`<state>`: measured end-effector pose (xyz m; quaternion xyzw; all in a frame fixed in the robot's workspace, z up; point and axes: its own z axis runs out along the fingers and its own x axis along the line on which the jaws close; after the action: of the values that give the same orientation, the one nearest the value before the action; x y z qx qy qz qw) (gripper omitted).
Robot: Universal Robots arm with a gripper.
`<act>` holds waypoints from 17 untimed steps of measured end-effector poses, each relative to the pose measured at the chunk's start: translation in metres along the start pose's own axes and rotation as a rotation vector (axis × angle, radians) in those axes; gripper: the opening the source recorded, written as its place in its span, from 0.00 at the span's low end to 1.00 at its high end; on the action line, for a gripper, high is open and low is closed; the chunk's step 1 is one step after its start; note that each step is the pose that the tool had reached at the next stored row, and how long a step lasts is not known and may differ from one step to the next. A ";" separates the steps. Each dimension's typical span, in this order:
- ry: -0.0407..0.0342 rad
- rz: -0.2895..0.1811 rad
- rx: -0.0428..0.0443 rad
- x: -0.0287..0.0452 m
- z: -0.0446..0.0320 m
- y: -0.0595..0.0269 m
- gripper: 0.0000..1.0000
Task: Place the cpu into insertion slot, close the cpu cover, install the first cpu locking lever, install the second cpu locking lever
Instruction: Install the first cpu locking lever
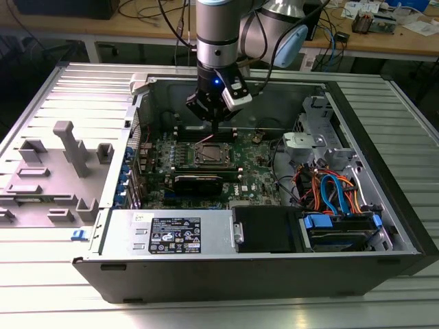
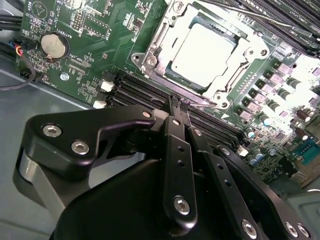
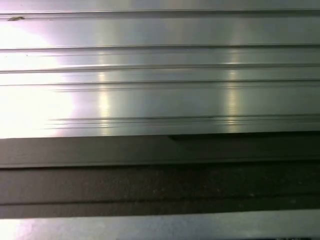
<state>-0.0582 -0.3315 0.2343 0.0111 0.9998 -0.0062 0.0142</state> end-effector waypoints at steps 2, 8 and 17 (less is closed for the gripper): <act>0.0000 0.003 0.0000 -0.0004 0.0006 -0.0001 0.11; 0.0001 0.011 0.0003 -0.0016 0.0058 -0.0003 0.11; 0.0003 0.014 -0.0006 -0.0052 0.0134 -0.0002 0.11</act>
<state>-0.0525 -0.3319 0.2210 0.0183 0.9997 -0.0058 0.0142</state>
